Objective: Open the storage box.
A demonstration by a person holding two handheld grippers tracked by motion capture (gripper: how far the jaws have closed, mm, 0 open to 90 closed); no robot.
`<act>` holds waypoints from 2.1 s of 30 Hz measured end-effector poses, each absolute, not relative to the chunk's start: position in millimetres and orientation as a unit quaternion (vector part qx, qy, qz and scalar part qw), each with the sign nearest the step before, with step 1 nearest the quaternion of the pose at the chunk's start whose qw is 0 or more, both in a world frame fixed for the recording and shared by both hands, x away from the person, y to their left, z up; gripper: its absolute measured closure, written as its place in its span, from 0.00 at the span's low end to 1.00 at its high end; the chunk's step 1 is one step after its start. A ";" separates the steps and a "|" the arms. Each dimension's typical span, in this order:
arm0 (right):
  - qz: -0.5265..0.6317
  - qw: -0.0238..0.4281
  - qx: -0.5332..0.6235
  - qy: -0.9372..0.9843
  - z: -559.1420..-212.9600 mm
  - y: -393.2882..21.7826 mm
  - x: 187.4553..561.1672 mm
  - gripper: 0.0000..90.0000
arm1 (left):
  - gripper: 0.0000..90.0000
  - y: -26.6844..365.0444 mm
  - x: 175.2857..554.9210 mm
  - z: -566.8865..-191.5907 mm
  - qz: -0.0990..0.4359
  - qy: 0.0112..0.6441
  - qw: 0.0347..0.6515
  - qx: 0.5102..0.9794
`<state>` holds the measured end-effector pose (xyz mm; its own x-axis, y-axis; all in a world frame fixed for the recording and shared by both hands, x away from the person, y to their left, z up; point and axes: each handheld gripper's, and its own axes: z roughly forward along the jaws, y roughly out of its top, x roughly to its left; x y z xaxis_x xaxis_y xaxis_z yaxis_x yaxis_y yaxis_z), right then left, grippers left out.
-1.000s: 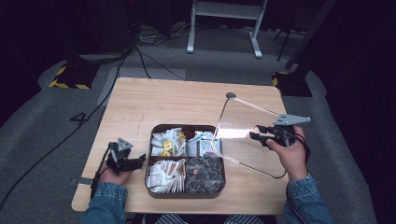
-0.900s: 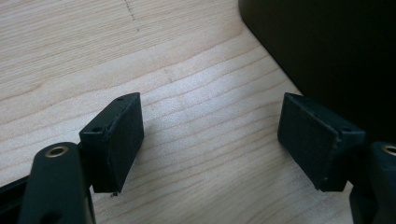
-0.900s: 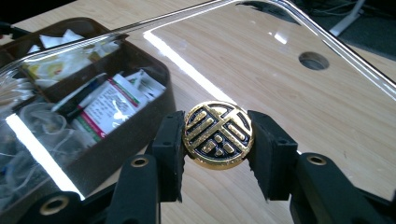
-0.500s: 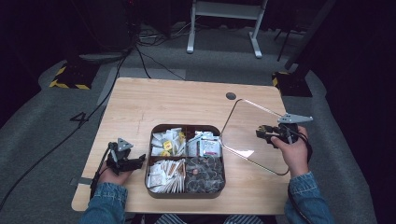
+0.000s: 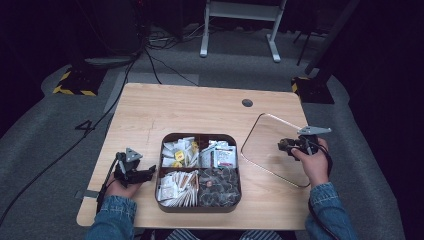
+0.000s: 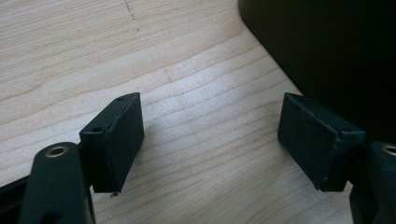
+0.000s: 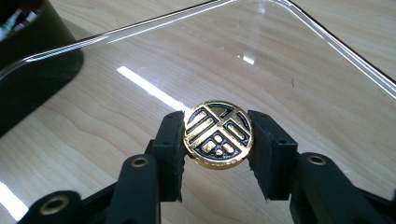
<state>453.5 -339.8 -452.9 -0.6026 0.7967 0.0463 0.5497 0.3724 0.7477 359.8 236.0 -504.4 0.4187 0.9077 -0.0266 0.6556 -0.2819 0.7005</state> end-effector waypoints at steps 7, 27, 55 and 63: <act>0.365 0.162 0.416 0.817 -466.9 -340.9 458.1 0.65 | 0.26 236.1 359.8 -504.4 0.194 0.503 0.325 0.777; 0.338 0.167 0.424 0.823 -485.0 -340.6 462.9 0.65 | 0.26 236.1 359.8 -504.4 0.194 0.503 0.325 0.777; 0.421 0.159 0.442 0.776 -441.9 -333.5 449.7 0.48 | 0.26 236.1 359.8 -504.4 0.194 0.503 0.325 0.777; 0.433 0.156 0.432 0.776 -431.9 -328.7 445.5 0.52 | 0.26 236.0 360.0 -504.4 0.194 0.503 0.326 0.777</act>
<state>445.5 -328.7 -431.9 -0.5784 0.8049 0.1322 0.5353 0.2523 0.8061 360.0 236.0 -504.4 0.4181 0.9080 -0.0259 0.6551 -0.2817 0.7011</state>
